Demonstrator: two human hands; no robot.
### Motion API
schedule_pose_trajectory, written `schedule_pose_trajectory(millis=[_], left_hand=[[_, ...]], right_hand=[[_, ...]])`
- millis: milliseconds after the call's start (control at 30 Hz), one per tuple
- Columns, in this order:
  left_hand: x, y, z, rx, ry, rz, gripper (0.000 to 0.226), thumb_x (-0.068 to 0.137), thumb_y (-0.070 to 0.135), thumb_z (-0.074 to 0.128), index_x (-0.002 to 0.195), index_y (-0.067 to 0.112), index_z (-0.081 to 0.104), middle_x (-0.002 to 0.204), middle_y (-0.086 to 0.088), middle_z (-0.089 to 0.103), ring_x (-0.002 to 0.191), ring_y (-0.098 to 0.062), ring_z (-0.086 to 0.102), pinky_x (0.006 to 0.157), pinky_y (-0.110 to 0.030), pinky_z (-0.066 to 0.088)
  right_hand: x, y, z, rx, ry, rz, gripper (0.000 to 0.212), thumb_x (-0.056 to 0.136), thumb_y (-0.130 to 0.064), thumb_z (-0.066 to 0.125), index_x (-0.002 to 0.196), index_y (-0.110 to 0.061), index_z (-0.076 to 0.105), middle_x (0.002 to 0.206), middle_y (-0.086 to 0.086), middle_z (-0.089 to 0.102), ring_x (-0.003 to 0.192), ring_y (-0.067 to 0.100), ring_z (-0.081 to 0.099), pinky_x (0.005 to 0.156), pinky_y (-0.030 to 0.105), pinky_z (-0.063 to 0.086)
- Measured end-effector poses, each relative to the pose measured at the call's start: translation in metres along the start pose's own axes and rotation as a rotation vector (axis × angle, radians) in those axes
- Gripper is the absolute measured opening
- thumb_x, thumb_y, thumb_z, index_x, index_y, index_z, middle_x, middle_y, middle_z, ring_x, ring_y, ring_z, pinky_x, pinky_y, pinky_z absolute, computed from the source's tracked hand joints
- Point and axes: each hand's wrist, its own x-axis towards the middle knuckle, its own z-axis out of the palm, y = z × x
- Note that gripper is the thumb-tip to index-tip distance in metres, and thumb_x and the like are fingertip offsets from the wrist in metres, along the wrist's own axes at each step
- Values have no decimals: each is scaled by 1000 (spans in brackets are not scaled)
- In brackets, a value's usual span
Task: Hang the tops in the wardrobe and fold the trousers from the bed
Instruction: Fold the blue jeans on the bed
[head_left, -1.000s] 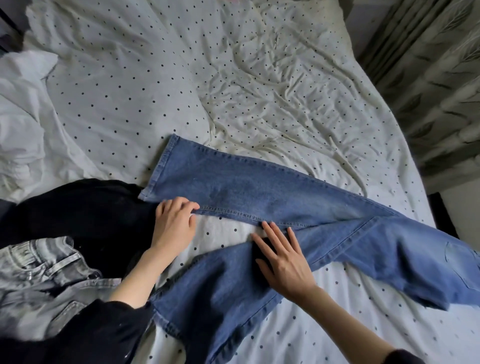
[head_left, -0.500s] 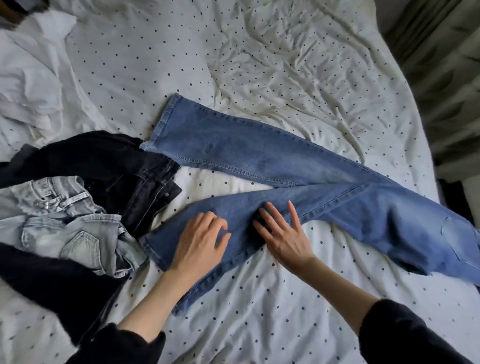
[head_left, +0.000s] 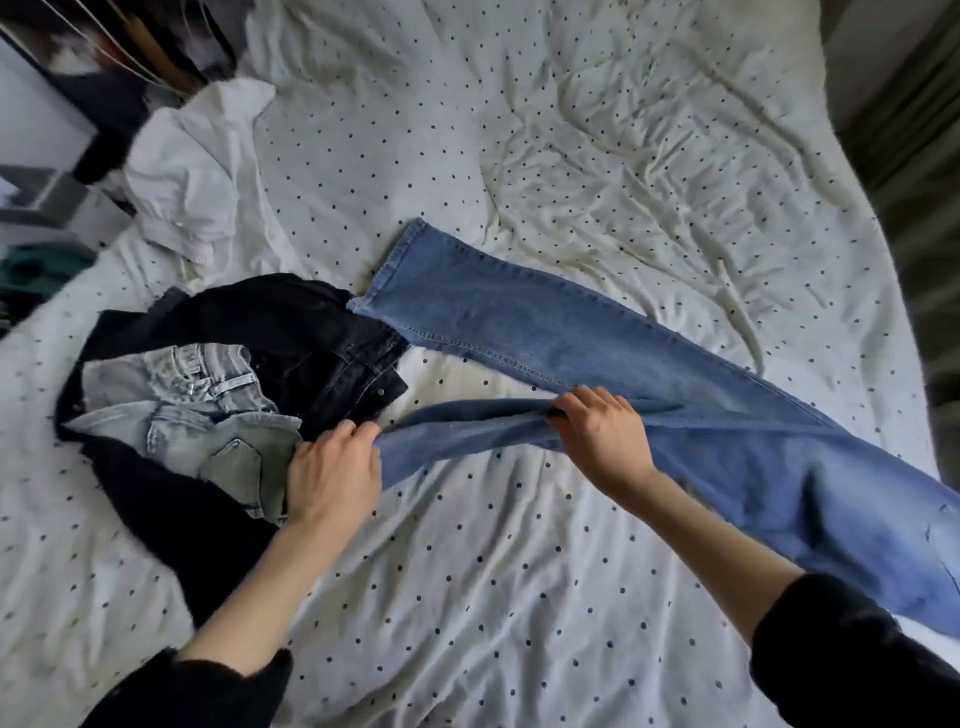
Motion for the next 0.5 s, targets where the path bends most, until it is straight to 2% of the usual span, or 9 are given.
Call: schedule_pose_trajectory(millis=[67,167,333,500], left_hand=[[30,-17,-25,48,92,-35,21,95,30,48,109,19,59,104,-4,61,97,-27,59,79,-35,37],[83,-21,-61,64,202,-15,21,95,30,48,110,20,59,109,-3,59,108,-25,49,87,-37,28],[178,3,-86,58,245,63,34,90,6,47,118,22,57,119,-2,55,115,-23,41,90,-35,28],[257,17,-71,48,158,116,31,91,8,46,117,21,57,118,0,56,114,-21,42,88,-32,29]], right_hand=[[19,2,-5,1,-24,70,8,82,-11,68,79,-4,67,74,14,63,70,34,61,60,37,45],[50,10,-7,12,-56,182,20,94,-22,52,97,-7,65,95,10,66,92,32,59,72,36,40],[95,35,-3,16,-61,270,27,99,-29,43,109,-11,61,106,6,64,98,29,57,77,35,40],[129,53,18,32,-108,400,26,99,-29,41,106,-11,59,106,5,63,95,27,58,69,33,39]])
